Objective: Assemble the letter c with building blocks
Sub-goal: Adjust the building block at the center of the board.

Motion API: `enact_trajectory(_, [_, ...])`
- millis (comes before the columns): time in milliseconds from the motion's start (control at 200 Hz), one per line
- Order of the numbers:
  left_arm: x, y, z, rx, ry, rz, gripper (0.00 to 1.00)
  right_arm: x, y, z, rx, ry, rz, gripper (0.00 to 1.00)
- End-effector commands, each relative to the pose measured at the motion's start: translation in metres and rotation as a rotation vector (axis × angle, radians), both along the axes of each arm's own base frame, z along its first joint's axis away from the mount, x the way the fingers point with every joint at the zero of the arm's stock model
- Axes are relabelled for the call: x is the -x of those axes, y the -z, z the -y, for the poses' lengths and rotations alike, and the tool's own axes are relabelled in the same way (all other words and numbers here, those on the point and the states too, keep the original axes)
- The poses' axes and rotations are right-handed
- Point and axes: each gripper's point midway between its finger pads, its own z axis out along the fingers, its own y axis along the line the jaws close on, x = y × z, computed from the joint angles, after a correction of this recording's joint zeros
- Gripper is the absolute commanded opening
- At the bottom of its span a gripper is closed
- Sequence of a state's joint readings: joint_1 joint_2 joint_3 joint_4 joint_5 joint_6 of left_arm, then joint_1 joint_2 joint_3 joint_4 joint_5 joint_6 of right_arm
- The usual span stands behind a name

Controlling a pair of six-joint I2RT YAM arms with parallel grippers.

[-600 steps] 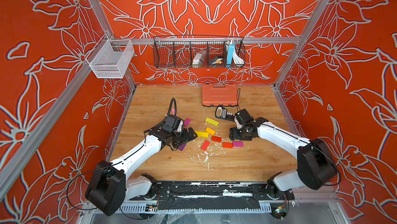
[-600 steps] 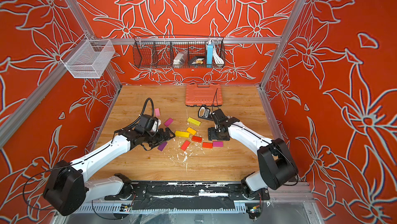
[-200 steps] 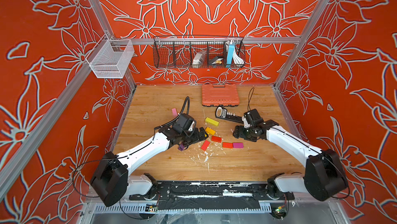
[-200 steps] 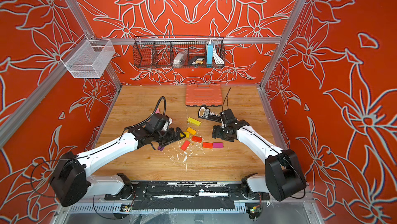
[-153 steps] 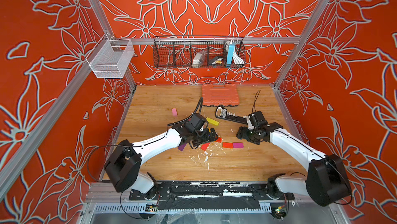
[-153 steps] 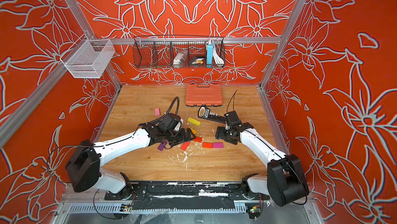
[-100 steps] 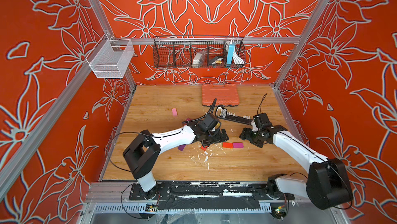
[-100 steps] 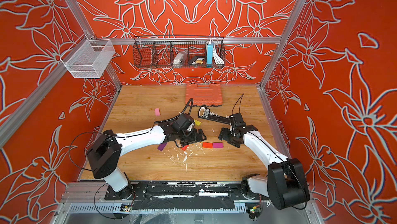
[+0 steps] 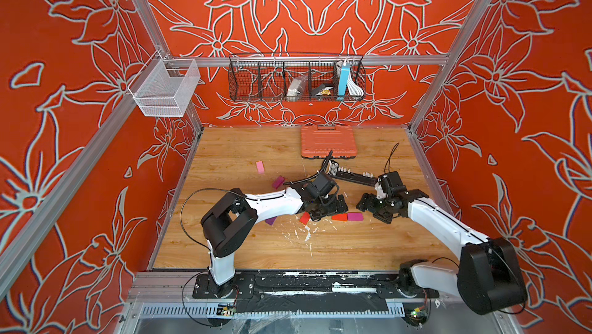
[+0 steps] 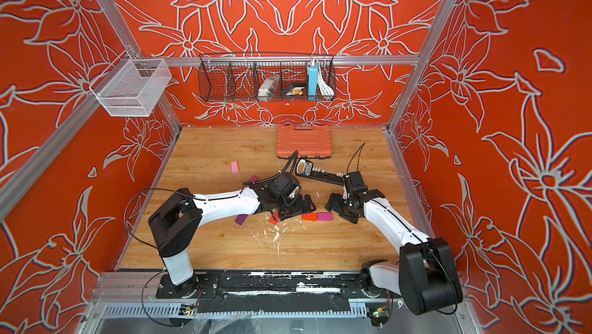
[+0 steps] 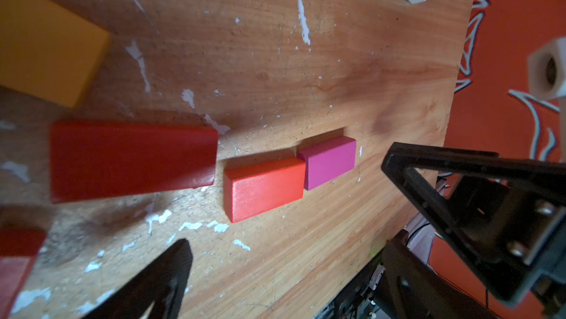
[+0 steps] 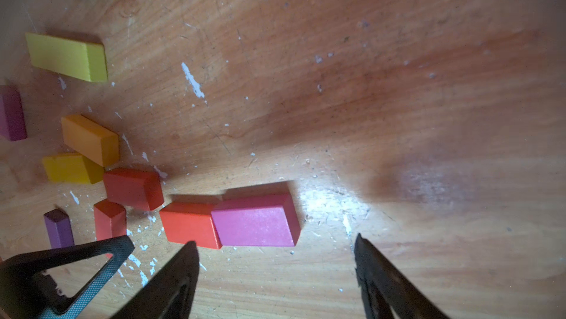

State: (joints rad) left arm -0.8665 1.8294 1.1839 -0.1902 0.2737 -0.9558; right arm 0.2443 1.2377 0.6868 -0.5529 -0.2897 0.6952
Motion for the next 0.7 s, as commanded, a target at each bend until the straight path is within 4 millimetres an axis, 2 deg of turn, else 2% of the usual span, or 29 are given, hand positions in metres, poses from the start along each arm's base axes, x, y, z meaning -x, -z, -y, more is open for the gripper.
enact_trajectory(0, [0.000,0.000,0.012,0.022,-0.004,0.000,0.98,0.002,0.004,0.002,-0.008,0.012,-0.011,0.82])
enact_trajectory(696, [0.002,0.012,0.026,0.027,0.006,-0.017,0.98,0.005,0.007,0.003,-0.008,0.015,-0.016,0.82])
